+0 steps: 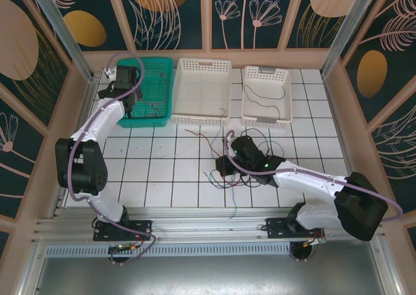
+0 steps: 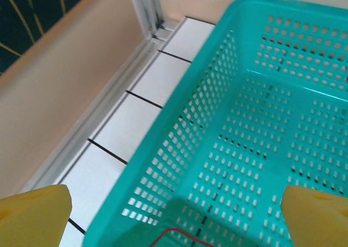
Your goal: Untangle the cables
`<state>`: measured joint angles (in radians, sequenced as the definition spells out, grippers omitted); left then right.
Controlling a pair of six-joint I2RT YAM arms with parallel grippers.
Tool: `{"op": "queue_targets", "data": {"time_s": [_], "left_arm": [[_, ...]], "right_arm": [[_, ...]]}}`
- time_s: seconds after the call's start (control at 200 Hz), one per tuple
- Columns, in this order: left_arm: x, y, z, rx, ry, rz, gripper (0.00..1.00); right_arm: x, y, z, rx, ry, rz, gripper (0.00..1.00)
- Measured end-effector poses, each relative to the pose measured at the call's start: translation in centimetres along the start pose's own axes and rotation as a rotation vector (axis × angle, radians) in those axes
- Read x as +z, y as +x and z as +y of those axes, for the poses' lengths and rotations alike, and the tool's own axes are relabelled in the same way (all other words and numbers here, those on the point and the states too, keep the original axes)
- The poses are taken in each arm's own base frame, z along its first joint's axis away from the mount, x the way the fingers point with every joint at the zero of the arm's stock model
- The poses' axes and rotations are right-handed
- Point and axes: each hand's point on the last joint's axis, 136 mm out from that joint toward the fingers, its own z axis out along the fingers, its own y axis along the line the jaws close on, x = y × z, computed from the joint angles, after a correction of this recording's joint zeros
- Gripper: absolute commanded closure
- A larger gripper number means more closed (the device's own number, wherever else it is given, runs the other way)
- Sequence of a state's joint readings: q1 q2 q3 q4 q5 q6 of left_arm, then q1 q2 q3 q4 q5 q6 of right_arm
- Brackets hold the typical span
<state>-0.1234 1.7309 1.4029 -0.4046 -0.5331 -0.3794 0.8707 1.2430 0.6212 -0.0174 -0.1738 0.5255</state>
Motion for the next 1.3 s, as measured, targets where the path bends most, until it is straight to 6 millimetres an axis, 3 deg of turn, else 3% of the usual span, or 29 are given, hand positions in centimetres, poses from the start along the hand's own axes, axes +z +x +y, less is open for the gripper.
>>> {"op": "queue_targets", "data": {"time_s": [0.17,0.305,0.581,0.741,1.071,1.296], "left_arm": [[2.4,2.4,-0.1,0.053,-0.057,0.069,0.01],[3.9,3.4,1.3,0.099,-0.176,0.070,0.01],[3.2,1.2,5.2,0.097,-0.434,-0.070,0.01],[1.1,-0.3,7.0,0.040,-0.495,-0.161,0.01],[-8.0,-6.5,10.7,-0.242,-0.433,-0.422,0.02],[-11.1,-6.8,11.9,-0.349,-0.335,-0.496,0.01]], "right_arm": [[0.0,0.0,0.6,-0.013,-0.014,-0.002,1.00],[0.0,-0.1,0.7,-0.016,-0.018,-0.004,1.00],[0.1,0.0,0.7,-0.016,-0.020,-0.006,1.00],[0.2,-0.1,0.7,-0.017,-0.023,-0.008,1.00],[1.3,0.7,0.3,-0.017,-0.008,0.022,1.00],[1.5,0.8,0.6,-0.024,-0.016,0.025,1.00]]}}
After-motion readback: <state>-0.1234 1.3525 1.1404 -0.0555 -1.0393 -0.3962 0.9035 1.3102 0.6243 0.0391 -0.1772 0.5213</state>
